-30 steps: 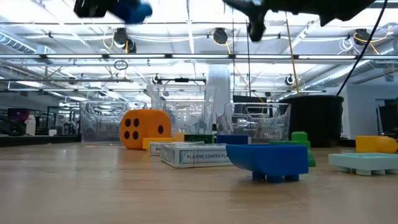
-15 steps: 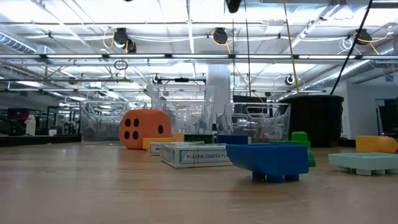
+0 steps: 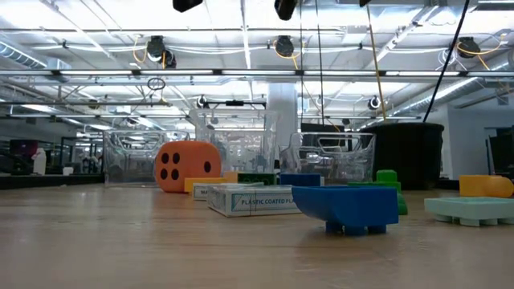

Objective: Pick & Place Toys
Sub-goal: Put the blue one stud game piece into the middle transparent bin

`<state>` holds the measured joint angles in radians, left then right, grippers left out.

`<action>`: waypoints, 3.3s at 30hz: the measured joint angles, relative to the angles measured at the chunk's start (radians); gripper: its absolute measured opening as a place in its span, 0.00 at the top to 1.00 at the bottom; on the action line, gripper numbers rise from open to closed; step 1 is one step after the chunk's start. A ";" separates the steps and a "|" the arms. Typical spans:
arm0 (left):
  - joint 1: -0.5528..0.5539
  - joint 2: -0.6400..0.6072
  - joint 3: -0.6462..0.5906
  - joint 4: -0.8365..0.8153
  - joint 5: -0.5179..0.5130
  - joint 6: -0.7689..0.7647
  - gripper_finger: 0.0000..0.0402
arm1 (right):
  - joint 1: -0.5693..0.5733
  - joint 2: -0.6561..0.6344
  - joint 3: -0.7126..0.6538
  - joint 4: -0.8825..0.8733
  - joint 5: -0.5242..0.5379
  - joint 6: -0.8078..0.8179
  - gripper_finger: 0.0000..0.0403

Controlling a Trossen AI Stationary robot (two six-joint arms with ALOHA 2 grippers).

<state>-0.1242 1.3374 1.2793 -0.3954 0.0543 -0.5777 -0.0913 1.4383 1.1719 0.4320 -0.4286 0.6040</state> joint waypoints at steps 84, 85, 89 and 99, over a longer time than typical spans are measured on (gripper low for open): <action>0.220 -0.202 0.319 0.001 -0.063 0.262 0.33 | -0.404 0.488 0.613 -0.520 0.088 -0.348 0.69; 0.216 -0.202 0.319 0.000 -0.056 0.261 0.33 | -0.410 0.510 0.612 -0.524 0.090 -0.350 0.69; 0.207 -0.194 0.319 -0.019 -0.054 0.261 0.33 | -0.431 0.591 0.611 -0.527 0.093 -0.357 0.69; 0.208 -0.175 0.317 -0.093 -0.055 0.259 0.33 | -0.438 0.718 0.611 -0.538 0.141 -0.412 0.69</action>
<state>0.0837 1.1629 1.5959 -0.4888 -0.0010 -0.3187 -0.5291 2.1558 1.7832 -0.1063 -0.2871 0.1922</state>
